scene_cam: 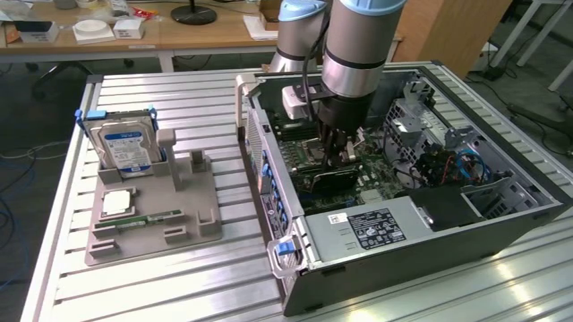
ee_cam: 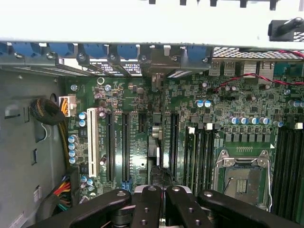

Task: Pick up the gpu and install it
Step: 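Insert the gpu into the slot, then press down on the gpu until it lock into place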

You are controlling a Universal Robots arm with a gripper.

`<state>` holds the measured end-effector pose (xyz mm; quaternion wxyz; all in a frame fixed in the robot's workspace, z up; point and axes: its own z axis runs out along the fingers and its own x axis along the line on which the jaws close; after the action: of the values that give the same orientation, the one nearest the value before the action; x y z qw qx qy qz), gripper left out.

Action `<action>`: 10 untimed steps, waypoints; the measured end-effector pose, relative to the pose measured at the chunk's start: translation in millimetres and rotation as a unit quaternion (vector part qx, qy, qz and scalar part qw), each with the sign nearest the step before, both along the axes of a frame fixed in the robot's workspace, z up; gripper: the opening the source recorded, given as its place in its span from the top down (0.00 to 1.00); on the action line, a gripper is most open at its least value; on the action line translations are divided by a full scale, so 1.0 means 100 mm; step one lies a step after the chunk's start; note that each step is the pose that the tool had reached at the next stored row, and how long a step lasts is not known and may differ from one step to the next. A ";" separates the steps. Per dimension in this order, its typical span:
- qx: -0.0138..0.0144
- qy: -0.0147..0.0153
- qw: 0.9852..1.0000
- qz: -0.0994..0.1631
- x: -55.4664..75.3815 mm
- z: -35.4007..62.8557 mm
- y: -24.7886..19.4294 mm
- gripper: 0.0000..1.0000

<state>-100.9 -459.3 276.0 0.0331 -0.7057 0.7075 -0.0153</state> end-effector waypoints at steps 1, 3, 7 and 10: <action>0.000 0.000 1.000 0.003 0.00 0.000 0.000 0.90; 0.001 0.000 1.000 0.010 0.00 -0.001 -0.001 0.90; 0.001 0.000 1.000 0.011 0.00 -0.001 -0.001 0.90; 0.001 0.000 1.000 0.011 0.00 -0.001 -0.001 0.90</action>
<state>-100.9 -459.4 275.9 0.0338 -0.7135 0.6997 -0.0144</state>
